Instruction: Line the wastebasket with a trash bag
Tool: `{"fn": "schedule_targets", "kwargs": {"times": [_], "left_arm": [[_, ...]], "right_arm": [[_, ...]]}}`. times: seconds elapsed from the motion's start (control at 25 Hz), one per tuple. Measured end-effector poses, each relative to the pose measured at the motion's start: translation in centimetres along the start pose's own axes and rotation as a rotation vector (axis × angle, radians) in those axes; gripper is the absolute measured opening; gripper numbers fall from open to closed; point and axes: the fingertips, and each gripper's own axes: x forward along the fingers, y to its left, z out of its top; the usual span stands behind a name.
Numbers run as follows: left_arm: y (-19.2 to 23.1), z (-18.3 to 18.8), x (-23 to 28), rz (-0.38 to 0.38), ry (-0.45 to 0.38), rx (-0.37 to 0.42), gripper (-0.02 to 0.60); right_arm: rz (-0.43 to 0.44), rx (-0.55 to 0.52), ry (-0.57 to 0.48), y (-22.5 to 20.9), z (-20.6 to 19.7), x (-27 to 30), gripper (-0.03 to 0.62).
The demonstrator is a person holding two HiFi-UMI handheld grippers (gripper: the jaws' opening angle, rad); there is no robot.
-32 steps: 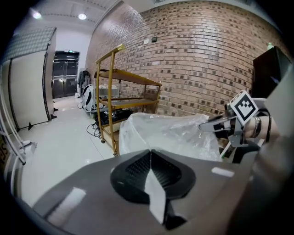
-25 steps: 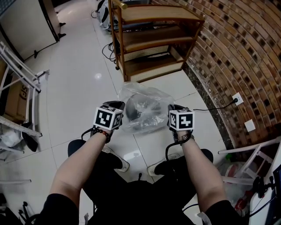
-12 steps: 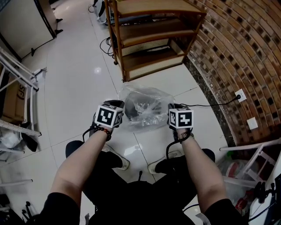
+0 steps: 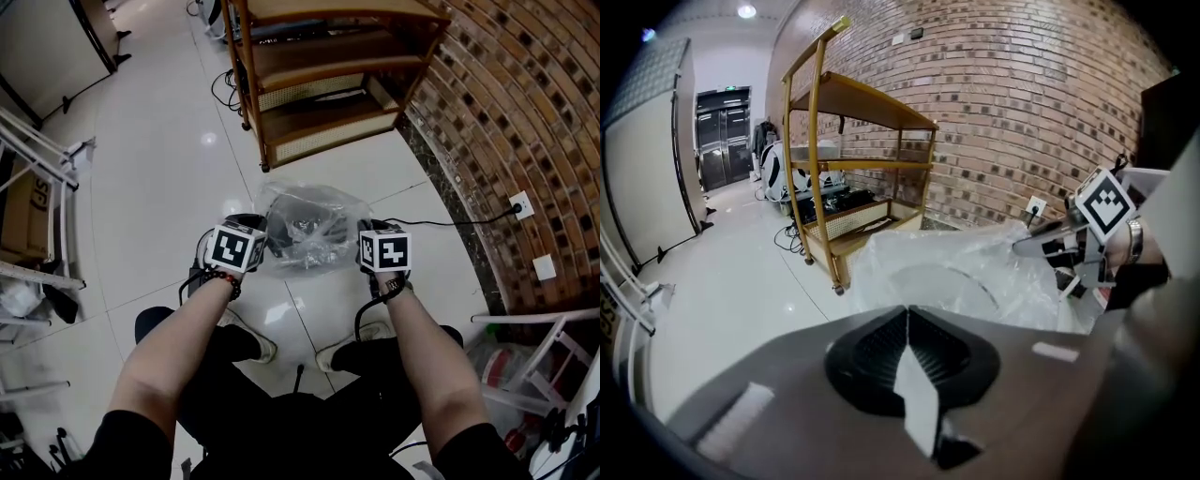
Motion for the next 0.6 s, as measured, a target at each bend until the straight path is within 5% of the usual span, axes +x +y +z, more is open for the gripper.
{"fn": "schedule_targets", "kwargs": {"times": [0.6], "left_arm": [[2.1, -2.8, 3.8, 0.013, 0.104, -0.012, 0.014]], "right_arm": [[0.048, 0.018, 0.082, -0.4, -1.6, 4.1, 0.075]]}}
